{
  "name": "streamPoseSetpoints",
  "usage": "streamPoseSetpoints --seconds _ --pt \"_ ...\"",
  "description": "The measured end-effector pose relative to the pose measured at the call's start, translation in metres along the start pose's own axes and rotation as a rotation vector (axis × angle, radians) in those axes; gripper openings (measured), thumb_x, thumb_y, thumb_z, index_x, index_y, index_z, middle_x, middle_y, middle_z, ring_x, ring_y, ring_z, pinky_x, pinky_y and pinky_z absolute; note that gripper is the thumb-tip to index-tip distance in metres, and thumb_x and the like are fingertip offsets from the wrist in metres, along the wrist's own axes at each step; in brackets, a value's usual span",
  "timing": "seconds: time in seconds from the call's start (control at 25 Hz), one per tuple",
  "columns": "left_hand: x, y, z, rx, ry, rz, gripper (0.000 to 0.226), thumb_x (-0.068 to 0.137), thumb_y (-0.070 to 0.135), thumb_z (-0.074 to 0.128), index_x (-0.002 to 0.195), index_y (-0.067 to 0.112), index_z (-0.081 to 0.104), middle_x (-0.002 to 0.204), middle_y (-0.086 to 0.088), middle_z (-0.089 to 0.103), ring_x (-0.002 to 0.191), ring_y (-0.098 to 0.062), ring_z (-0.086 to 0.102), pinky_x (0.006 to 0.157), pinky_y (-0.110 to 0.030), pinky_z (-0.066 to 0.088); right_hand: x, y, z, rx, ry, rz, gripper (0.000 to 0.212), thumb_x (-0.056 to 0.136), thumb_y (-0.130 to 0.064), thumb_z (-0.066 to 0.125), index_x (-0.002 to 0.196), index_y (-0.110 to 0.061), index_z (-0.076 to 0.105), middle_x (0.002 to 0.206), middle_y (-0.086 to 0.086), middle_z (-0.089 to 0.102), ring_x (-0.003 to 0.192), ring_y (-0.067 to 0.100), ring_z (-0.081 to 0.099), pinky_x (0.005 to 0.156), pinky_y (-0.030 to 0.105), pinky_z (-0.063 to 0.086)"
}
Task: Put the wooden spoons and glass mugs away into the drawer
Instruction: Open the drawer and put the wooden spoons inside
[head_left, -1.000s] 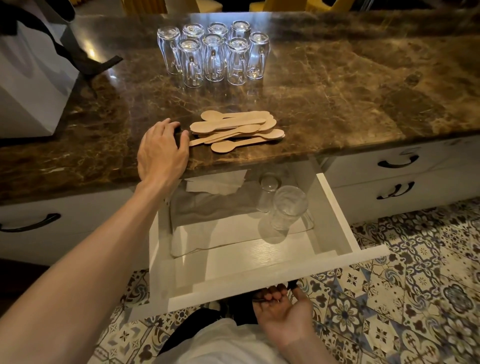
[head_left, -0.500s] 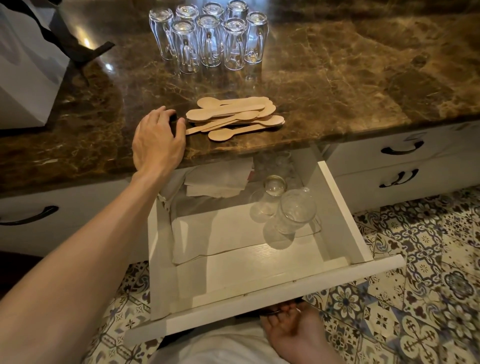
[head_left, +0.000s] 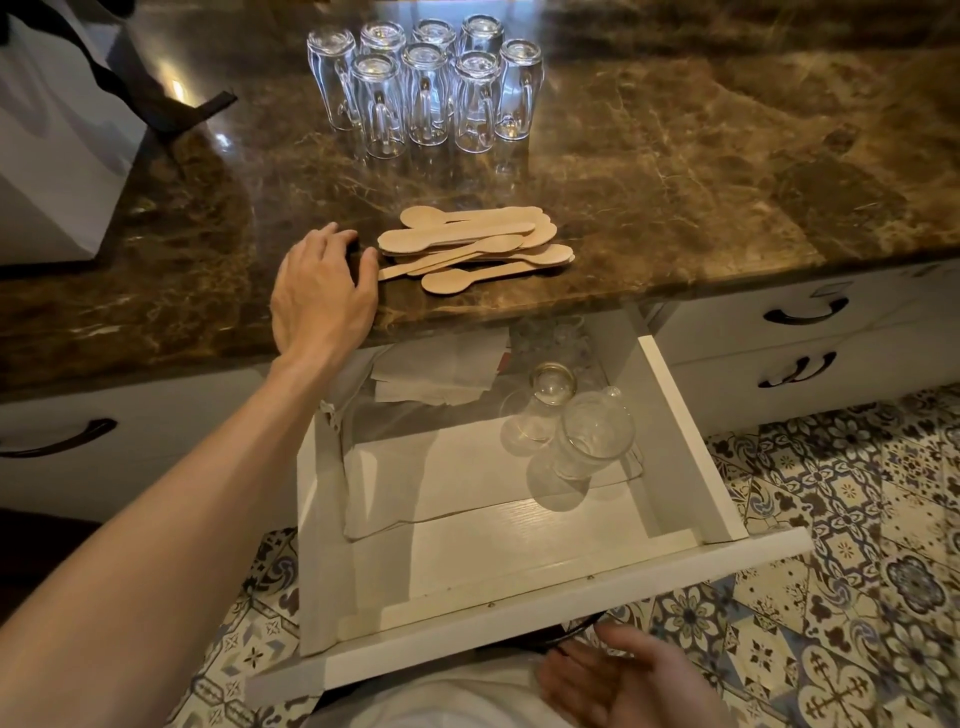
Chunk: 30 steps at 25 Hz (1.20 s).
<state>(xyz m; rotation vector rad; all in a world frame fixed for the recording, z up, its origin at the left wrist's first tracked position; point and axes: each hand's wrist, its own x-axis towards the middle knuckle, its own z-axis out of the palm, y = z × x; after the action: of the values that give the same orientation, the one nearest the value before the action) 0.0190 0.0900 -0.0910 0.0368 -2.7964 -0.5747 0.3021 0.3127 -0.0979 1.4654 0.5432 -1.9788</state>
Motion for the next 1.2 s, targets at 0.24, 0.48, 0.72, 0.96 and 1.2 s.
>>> streamPoseSetpoints --seconds 0.24,0.48,0.72,0.96,1.2 --pt "0.0 0.001 0.0 0.008 -0.007 -0.001 0.049 0.097 0.043 0.036 0.132 0.012 0.05 0.14 -0.008 0.048 0.131 -0.024 0.04 0.113 -0.04 0.027 -0.089 -0.038 0.035 -1.494 -0.248 -0.395 0.044 0.072 -0.071 0.056 0.114 -0.056 0.056 0.113 -0.034 0.06 0.105 -0.014 0.054 0.089 0.013 0.043" --pt "0.0 0.001 -0.003 -0.004 -0.005 -0.002 0.044 0.096 0.03 0.035 0.133 0.012 0.05 0.141 -0.007 0.048 0.131 -0.021 0.04 0.113 -0.038 0.025 -0.097 -0.101 0.13 -2.164 -0.007 -1.219 0.062 0.077 -0.066 0.045 0.133 -0.041 0.041 0.127 -0.026 0.05 0.108 -0.01 0.048 0.096 0.025 0.046" --pt "-0.001 0.001 -0.006 -0.005 -0.029 -0.014 0.045 0.094 0.024 0.036 0.135 0.012 0.048 0.144 -0.007 0.044 0.134 -0.021 0.036 0.115 -0.038 0.022 -0.059 -0.161 0.228 -2.472 0.291 -1.58 0.064 0.081 -0.038 0.069 0.136 -0.015 0.044 0.131 0.007 0.052 0.118 0.026 0.048 0.097 0.04 0.043" --pt "-0.001 0.002 -0.007 0.015 -0.034 -0.029 0.045 0.093 0.024 0.038 0.136 0.013 0.047 0.145 -0.005 0.044 0.135 -0.02 0.035 0.115 -0.037 0.021 -0.021 -0.201 0.287 -2.662 0.375 -1.294 0.098 0.064 -0.03 0.085 0.143 -0.011 0.028 0.144 0.01 0.039 0.133 0.032 0.035 0.107 0.046 0.035" --pt "0.0 0.002 -0.006 0.03 -0.021 -0.037 0.044 0.093 0.025 0.04 0.135 0.014 0.048 0.143 -0.004 0.045 0.134 -0.019 0.037 0.115 -0.037 0.023 -0.002 -0.214 0.315 -2.751 0.357 -0.954 0.111 0.056 -0.033 0.089 0.145 -0.019 0.024 0.143 0.003 0.037 0.126 0.032 0.041 0.101 0.049 0.042"
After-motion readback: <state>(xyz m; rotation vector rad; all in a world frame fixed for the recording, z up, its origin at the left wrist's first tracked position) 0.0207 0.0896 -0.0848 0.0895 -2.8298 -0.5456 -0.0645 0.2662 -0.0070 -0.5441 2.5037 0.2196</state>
